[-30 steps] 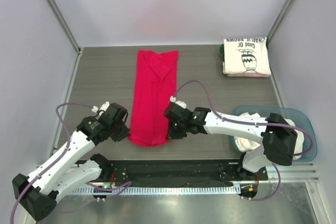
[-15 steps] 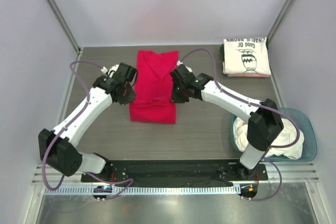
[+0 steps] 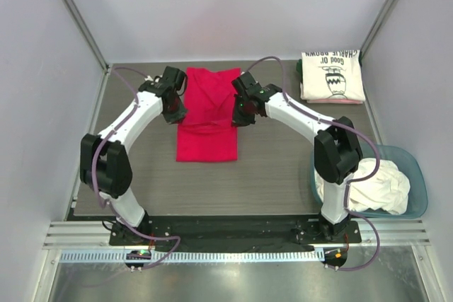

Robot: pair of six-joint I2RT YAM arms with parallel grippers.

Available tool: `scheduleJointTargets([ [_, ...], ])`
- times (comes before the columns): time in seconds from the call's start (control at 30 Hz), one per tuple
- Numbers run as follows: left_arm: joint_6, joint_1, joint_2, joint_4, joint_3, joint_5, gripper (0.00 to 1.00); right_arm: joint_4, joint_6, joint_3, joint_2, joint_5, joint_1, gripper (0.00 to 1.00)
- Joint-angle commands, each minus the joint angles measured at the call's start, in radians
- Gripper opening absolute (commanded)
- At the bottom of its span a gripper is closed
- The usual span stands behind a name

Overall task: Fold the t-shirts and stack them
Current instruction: Fold the tshirt

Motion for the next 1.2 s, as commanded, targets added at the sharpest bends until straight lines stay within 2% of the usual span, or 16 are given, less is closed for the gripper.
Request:
scheduleJointTargets([
  [0.0,0.03,0.022,0.046,0.037,0.055,0.029,0.0,-0.002,-0.028,0.06,0.029,-0.033,-0.006,0.01],
  [0.67,0.094,0.096,0.36,0.039,0.294,0.086,0.0,0.004,-0.046,0.247,0.262,-0.083,-0.088,0.02],
  [0.73,0.097,0.108,0.415,0.014,0.348,0.107,0.0,-0.002,-0.045,0.315,0.302,-0.11,-0.097,0.15],
  [0.77,0.105,0.121,0.437,0.001,0.385,0.124,0.05,-0.01,-0.04,0.347,0.319,-0.122,-0.114,0.38],
  [0.8,0.11,0.128,0.493,-0.057,0.499,0.141,0.1,-0.043,-0.031,0.388,0.341,-0.132,-0.123,0.49],
  [0.87,0.139,0.148,0.544,-0.125,0.63,0.167,0.27,-0.107,-0.02,0.555,0.402,-0.127,-0.147,0.63],
  [0.9,0.151,0.154,0.573,-0.201,0.784,0.184,0.34,-0.167,-0.008,0.611,0.417,-0.13,-0.154,0.65],
  [0.93,0.162,0.159,0.61,-0.24,0.848,0.192,0.46,-0.186,-0.003,0.692,0.425,-0.127,-0.157,0.65],
  [1.0,0.203,0.17,0.621,-0.317,0.941,0.201,0.51,-0.191,0.0,0.699,0.386,-0.127,-0.148,0.66],
  [1.1,0.219,0.187,0.514,-0.29,0.833,0.206,0.54,-0.152,-0.022,0.584,0.275,-0.104,-0.103,0.66],
  [1.13,0.219,0.188,0.412,-0.258,0.664,0.206,0.53,-0.137,-0.029,0.495,0.251,-0.101,-0.088,0.65],
  [1.17,0.217,0.19,0.362,-0.222,0.584,0.209,0.53,-0.12,-0.033,0.45,0.231,-0.1,-0.074,0.65],
])
